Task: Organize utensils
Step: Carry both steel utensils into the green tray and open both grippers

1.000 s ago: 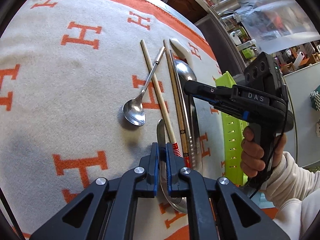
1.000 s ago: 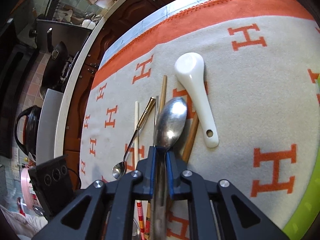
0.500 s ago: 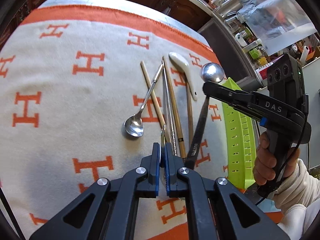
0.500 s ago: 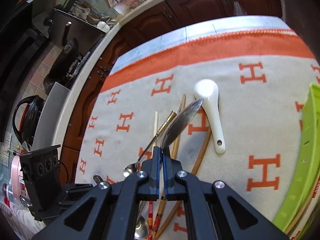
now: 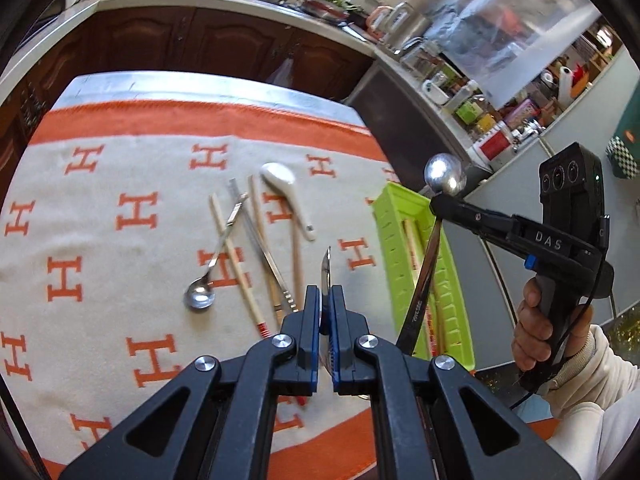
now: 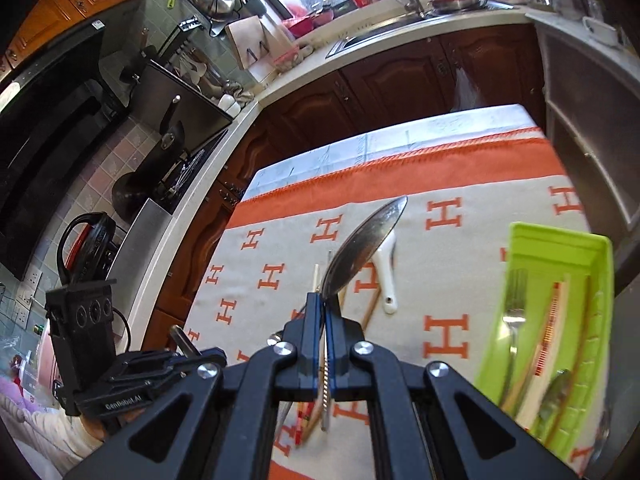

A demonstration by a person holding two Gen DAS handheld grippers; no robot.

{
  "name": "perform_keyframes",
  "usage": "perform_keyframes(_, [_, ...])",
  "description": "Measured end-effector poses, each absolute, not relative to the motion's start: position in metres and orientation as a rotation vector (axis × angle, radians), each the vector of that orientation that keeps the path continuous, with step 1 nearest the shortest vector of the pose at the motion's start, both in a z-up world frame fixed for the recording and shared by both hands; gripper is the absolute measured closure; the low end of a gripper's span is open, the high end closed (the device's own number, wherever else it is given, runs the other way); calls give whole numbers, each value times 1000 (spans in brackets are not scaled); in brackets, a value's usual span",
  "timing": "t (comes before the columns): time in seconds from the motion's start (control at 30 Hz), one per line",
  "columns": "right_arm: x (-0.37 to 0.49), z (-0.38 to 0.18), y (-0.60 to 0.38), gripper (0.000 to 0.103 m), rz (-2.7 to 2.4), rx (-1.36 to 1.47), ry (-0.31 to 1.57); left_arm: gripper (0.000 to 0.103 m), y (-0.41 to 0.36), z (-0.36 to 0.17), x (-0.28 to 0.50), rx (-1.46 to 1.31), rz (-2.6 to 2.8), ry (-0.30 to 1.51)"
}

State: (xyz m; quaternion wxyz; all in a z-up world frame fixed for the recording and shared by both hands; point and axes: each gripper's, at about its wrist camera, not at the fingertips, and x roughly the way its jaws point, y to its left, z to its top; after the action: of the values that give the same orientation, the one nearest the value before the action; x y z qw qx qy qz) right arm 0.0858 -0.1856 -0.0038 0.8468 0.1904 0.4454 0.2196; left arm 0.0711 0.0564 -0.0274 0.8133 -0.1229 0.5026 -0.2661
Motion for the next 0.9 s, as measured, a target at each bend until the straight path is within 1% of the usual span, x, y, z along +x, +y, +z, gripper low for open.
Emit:
perform_keyframes(0.1, [67,3,-212,101,421,387,928,101,29,-17,70,-225,-619,1060])
perform_keyframes(0.3, [33,-1,-260,101,301,326,930,101,-37,-17,70,-147,-750,1080])
perform_keyframes(0.6, [9,-41,-288,101,190,209,1012,101,-125,-55,71,68,-876,1178])
perform_keyframes(0.7, [10,-48,-296,101,184,233,1026,101,-144,-66,69,125,-886,1205])
perform_keyframes(0.83, [14,-62,-291,101,184,190,1058,101,-162,-82,68,177,-886,1234])
perform_keyframes(0.9, [18,-65,-289,101,183,191,1061,99,-169,-86,68,195,-874,1243])
